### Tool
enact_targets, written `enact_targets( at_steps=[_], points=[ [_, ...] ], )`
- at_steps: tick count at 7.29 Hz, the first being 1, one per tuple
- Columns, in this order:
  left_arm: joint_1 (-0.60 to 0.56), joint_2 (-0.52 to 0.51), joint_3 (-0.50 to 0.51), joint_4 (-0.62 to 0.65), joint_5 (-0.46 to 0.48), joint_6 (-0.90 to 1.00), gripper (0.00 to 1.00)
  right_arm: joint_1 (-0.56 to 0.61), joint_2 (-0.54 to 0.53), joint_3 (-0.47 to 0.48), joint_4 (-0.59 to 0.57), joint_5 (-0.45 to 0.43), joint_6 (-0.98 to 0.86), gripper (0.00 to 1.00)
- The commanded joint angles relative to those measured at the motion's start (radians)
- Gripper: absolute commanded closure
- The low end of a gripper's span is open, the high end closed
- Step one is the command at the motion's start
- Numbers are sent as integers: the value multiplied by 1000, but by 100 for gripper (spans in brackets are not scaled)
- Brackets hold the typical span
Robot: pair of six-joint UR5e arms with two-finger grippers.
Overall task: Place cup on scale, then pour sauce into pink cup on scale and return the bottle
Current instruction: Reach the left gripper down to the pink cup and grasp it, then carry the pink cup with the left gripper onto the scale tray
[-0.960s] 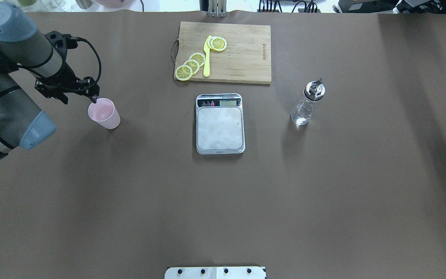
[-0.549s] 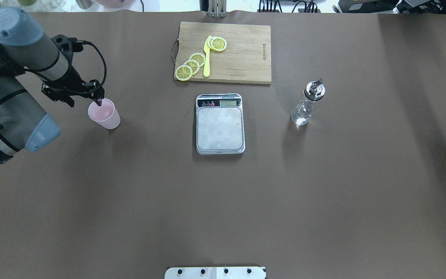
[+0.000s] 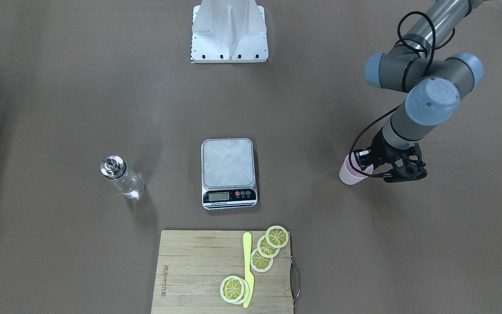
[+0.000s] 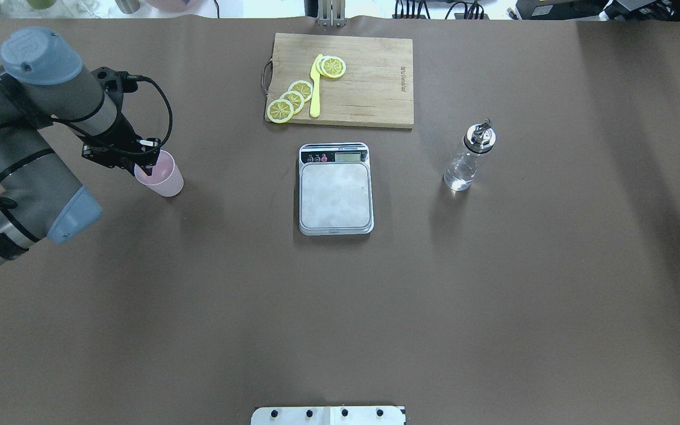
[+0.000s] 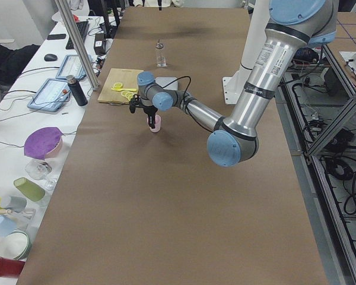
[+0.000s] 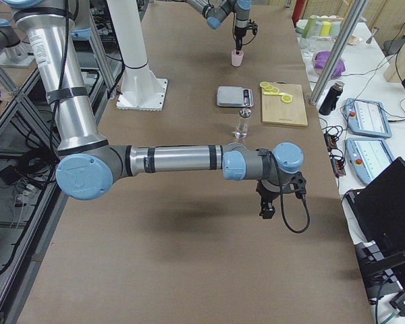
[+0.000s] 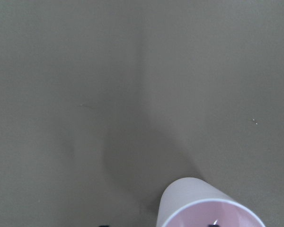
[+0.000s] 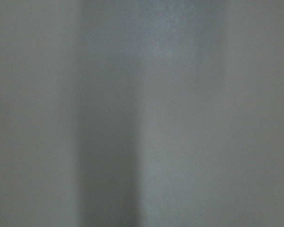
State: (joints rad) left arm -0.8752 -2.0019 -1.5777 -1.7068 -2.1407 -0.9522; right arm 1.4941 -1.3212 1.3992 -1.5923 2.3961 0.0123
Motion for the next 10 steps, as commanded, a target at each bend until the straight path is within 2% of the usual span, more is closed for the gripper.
enact_targets(
  at_steps=[1, 2, 4, 6, 8, 10],
  points=[
    [4, 2, -33, -36, -2, -83, 100, 0, 3, 1, 0, 0, 2, 0],
    [-13, -9, -75, -4, -5, -108, 100, 0, 20, 1, -8, -2, 5, 0],
    [-18, -183, -82, 154, -8, -208, 100, -12, 42, 1, -11, -9, 8, 0],
    [62, -331, -59, 182, -10, -411, 100, -12, 48, 0, -29, -6, 11, 0],
    [152, -489, 98, 177, 34, -525, 100, -12, 49, 1, -28, -6, 11, 0],
    [185, -522, 171, 162, 68, -527, 100, -12, 50, 1, -28, -6, 11, 0]
  ],
)
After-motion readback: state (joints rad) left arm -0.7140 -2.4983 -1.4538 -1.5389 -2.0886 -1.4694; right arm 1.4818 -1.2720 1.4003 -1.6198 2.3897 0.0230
